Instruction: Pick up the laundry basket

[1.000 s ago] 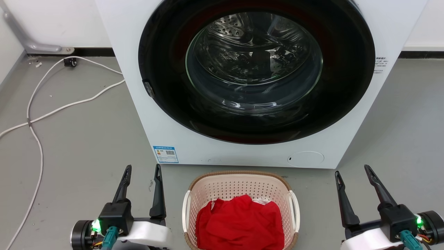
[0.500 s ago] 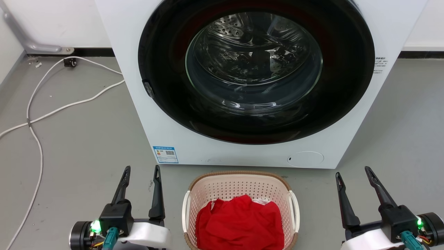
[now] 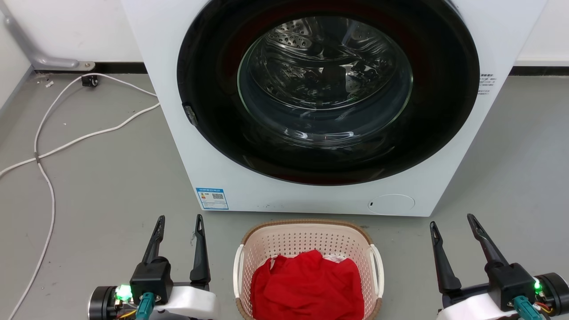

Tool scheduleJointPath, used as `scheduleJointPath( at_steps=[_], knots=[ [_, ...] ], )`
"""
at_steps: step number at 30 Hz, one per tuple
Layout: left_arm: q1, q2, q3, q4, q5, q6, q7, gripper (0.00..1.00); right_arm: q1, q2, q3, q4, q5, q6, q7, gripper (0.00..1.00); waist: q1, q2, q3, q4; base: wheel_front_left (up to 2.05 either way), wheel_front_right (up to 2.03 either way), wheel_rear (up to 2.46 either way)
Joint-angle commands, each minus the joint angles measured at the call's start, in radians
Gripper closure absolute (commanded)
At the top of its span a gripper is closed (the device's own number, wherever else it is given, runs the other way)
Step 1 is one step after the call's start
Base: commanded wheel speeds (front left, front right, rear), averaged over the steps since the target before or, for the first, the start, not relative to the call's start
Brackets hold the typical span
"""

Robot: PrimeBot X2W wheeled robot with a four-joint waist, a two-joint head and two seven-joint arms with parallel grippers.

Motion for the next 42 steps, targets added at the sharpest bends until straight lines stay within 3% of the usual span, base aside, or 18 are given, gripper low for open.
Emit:
scheduleJointPath(
  at_steps=[1,17,32,42],
  knots=[
    [0.006,0.002,-0.001,0.001,0.008,0.004,-0.003,0.0,0.008,-0.001,0.0,0.001,0.002,-0.001,-0.002,0.0,0.0,0.0,0.0,0.001,0.0,0.0,0.0],
    [-0.069,0.002,-0.005,0.018,-0.004,-0.011,-0.003,0.0,-0.058,-0.001,-0.006,0.003,0.008,-0.001,-0.002,0.0,0.0,0.0,0.083,0.004,0.0,0.0,0.0],
    [-0.419,0.011,-0.013,0.279,0.027,-0.097,-0.003,0.0,-0.385,-0.001,-0.01,0.249,-0.059,-0.001,-0.002,0.0,0.0,0.0,0.427,0.001,0.0,0.0,0.0],
    [-0.584,0.026,-0.033,0.464,0.048,-0.115,-0.003,0.0,-0.546,-0.001,0.0,0.402,-0.095,-0.001,-0.002,0.0,0.0,0.0,0.62,-0.002,0.0,0.0,0.0]
  ],
)
